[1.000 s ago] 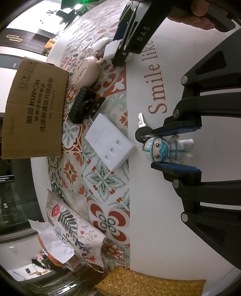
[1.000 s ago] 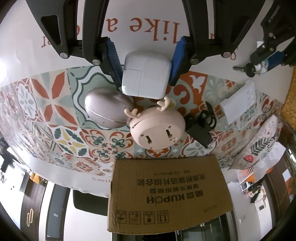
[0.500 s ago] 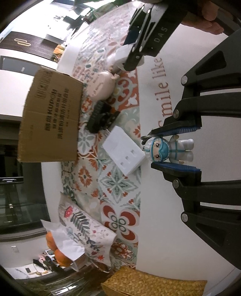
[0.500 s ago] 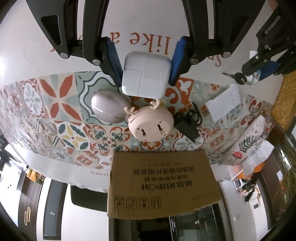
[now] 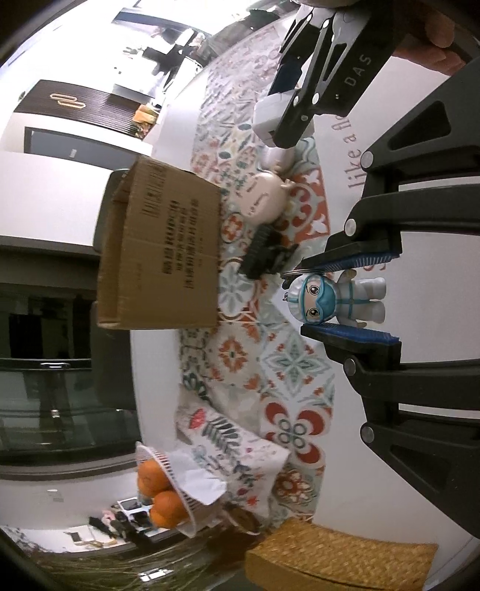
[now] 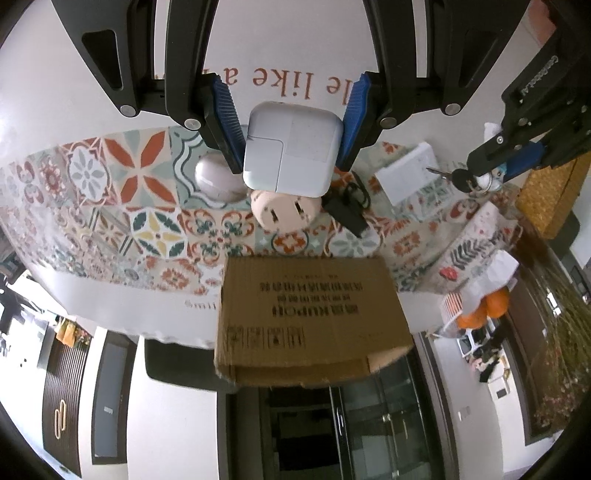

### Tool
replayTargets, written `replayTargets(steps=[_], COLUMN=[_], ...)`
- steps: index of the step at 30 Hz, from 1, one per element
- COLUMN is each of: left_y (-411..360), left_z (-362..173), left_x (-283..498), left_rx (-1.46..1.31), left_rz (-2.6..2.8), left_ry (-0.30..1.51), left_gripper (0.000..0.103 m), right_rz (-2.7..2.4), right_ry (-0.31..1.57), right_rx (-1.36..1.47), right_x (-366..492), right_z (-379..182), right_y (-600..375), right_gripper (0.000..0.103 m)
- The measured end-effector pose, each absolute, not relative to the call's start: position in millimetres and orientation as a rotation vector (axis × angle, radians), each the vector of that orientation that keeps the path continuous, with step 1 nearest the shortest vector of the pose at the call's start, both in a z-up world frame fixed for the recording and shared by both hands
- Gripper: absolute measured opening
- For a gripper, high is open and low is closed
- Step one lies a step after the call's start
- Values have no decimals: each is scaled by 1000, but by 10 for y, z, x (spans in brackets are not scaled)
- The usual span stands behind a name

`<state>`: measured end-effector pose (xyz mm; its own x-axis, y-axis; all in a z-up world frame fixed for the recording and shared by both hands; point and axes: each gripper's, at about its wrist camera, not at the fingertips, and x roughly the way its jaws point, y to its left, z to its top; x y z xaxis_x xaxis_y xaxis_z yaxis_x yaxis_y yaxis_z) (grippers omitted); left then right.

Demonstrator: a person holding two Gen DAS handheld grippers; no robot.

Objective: Organize rigid objects
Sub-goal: 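Carry the keychain and white charger over the cardboard box with both tools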

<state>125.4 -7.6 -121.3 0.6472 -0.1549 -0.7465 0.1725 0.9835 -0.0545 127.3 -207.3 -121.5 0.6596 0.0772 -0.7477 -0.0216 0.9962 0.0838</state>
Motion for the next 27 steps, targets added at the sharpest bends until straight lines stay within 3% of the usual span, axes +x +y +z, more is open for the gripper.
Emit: replayTargets(steps=[27], left_y=[-263], left_z=[-332], left_x=[1602], left_rx=[10], left_rz=[-287], left_ry=[629], left_gripper=[28], right_rz=[30], right_ry=[599], right_rx=[71], right_x=[1394], right_z=[-230], right_y=[-2135], right_gripper=[51])
